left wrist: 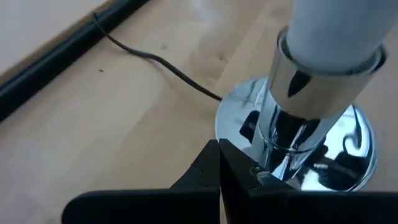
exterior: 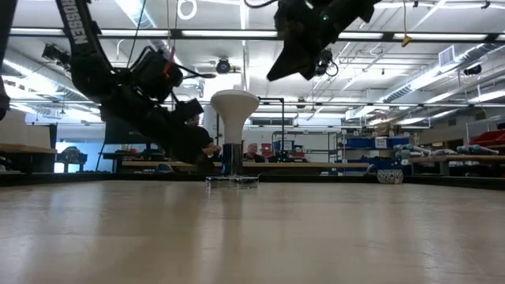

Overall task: Screw lightbulb
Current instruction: Insert the lightbulb into the silver lamp socket

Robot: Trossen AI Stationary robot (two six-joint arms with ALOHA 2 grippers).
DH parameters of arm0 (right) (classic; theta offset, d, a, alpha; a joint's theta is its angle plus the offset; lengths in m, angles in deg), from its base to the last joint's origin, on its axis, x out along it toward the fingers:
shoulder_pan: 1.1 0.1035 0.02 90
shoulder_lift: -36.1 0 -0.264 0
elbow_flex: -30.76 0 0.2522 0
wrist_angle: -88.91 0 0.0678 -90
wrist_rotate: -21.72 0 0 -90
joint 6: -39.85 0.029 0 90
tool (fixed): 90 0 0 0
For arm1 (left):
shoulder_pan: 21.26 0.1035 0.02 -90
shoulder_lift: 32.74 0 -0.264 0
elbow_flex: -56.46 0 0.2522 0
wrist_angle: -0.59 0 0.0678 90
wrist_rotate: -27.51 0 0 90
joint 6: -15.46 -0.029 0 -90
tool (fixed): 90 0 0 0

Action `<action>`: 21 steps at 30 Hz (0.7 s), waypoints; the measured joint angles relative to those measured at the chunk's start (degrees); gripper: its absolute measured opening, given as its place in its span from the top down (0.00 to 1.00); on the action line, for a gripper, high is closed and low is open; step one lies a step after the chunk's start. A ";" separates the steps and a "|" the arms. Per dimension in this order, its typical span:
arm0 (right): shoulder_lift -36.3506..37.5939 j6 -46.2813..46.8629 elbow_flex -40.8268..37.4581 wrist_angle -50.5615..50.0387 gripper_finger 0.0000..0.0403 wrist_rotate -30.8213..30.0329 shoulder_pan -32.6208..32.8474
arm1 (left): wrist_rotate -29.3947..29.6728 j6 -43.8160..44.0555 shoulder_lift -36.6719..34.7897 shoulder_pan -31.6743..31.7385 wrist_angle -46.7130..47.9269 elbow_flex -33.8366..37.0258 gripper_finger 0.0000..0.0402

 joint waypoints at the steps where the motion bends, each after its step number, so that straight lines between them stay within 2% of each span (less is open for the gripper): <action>1: 0.91 -0.09 0.02 -0.83 0.98 -0.47 0.00 | -0.01 -0.26 1.19 -0.02 -0.20 -0.41 1.00; 5: 4.28 -0.10 0.02 -3.49 0.98 -1.94 0.00 | -0.63 -0.87 5.18 0.00 -1.08 -2.12 1.00; 9: 7.70 -0.06 0.06 -5.30 0.98 -2.01 0.04 | -4.55 -0.85 8.15 -0.58 -2.41 -3.88 1.00; 21: 13.97 0.14 0.09 -10.34 0.98 -3.52 0.28 | -5.17 -0.87 16.07 -5.01 -4.81 -11.34 1.00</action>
